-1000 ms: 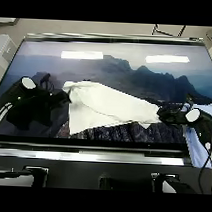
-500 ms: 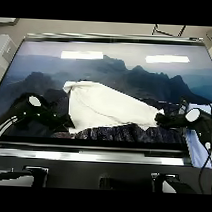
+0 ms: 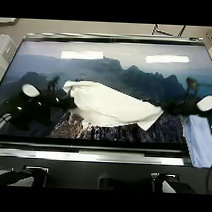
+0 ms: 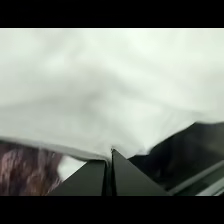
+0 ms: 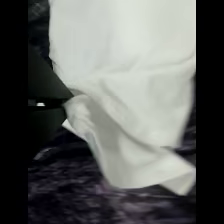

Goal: Fold the clothes and pants, and hang the long-sleeved shirts on hangers.

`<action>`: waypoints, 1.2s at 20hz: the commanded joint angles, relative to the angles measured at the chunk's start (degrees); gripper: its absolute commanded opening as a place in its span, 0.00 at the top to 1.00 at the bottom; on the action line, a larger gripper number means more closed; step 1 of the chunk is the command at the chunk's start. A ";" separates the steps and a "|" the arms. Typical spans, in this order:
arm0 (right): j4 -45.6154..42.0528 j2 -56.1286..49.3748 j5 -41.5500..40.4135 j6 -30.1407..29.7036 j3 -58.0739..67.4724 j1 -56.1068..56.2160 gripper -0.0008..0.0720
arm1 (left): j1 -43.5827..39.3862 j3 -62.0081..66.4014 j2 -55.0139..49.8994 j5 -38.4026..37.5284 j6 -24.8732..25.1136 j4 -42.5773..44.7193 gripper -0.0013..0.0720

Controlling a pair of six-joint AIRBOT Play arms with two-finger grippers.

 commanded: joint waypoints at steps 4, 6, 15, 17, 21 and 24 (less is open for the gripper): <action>-5.35 5.75 -8.26 -6.25 46.10 -0.02 0.93 | 5.75 41.42 19.58 13.29 3.13 13.14 0.95; -7.63 9.29 -7.65 -5.57 53.90 -0.02 0.93 | 6.71 47.21 24.50 13.53 3.10 14.21 0.95; -9.81 19.67 -8.24 -4.92 55.01 -0.02 0.93 | 6.62 47.67 32.79 15.30 1.86 14.29 0.95; -9.90 18.64 -6.49 -4.87 54.99 -0.02 0.93 | 6.62 46.21 31.63 13.49 1.84 15.87 0.95; -9.94 8.61 8.28 -0.79 52.83 -0.02 0.93 | 6.62 34.58 25.53 8.11 1.68 18.71 0.95; -8.92 -6.05 10.99 -0.61 47.32 -0.02 0.93 | 6.62 22.43 16.63 11.15 1.73 18.71 0.95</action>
